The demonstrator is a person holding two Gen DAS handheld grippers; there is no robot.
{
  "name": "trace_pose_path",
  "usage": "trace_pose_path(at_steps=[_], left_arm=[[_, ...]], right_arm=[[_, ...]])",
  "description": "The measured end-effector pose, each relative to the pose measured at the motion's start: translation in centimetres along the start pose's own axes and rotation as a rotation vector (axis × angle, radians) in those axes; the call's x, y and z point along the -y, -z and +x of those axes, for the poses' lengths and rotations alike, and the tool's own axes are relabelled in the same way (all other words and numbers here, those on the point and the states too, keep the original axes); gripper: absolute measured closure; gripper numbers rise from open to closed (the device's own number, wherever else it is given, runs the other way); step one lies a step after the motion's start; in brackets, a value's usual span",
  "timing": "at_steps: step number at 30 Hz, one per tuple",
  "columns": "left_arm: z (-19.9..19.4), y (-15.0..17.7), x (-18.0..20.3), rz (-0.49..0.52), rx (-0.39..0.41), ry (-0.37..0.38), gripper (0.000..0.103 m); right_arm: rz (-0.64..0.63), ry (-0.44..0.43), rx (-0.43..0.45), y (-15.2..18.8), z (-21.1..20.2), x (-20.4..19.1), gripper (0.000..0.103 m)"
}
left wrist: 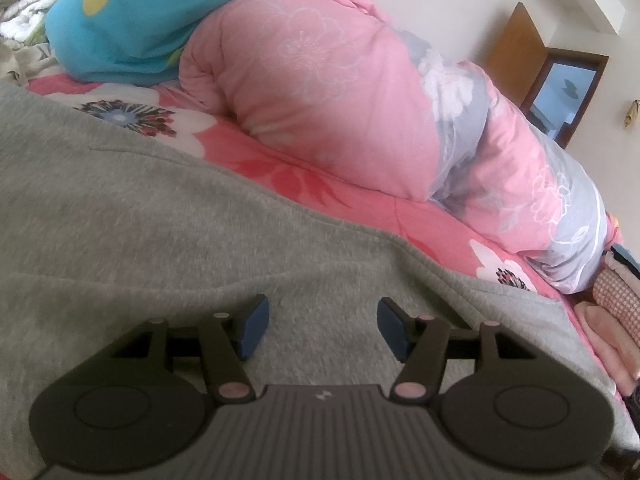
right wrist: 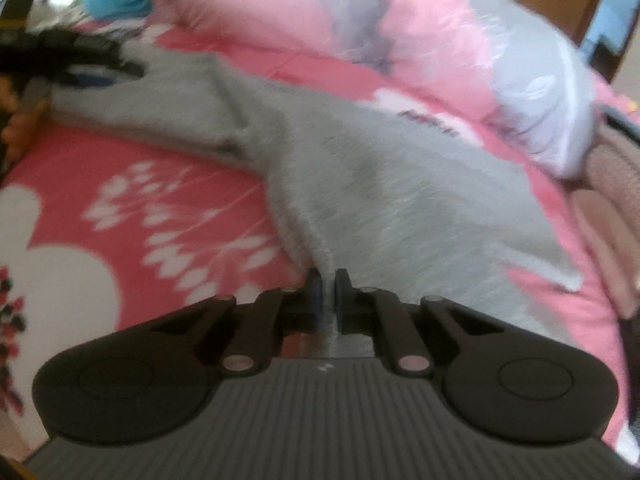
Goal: Fold clothes
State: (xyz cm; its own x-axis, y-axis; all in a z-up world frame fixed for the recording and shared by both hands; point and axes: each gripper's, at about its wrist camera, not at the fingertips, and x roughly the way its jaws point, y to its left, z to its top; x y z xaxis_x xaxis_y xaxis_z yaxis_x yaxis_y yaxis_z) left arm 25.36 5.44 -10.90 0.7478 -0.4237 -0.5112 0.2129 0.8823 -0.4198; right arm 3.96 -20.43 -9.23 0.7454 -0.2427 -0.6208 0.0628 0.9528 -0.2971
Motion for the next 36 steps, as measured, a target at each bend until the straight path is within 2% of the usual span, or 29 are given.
trace_pose_path(at_steps=[7,13,18,22,28,36], left_arm=[[-0.1,0.0,0.0,0.002,-0.001,-0.002,0.042],[-0.1,0.1,0.1,0.007,-0.001,-0.004,0.042],[-0.1,0.1,0.2,0.013,-0.002,-0.008,0.042],[0.0,0.1,0.4,0.022,-0.004,-0.011,0.041],[-0.1,0.1,0.5,0.032,-0.006,-0.011,0.041],[0.0,0.1,0.5,0.039,-0.005,-0.012,0.041]], right_arm=[[-0.020,0.160,0.132,-3.6,-0.3,4.6,0.099],[-0.094,0.247,0.193,-8.5,2.9,8.4,0.100],[-0.141,0.276,0.178,-12.2,7.5,11.0,0.100],[-0.146,0.269,0.123,-13.6,11.9,12.1,0.100],[-0.166,0.258,0.045,-13.3,16.9,12.0,0.100],[-0.149,0.243,0.027,-13.5,19.5,11.9,0.100]])
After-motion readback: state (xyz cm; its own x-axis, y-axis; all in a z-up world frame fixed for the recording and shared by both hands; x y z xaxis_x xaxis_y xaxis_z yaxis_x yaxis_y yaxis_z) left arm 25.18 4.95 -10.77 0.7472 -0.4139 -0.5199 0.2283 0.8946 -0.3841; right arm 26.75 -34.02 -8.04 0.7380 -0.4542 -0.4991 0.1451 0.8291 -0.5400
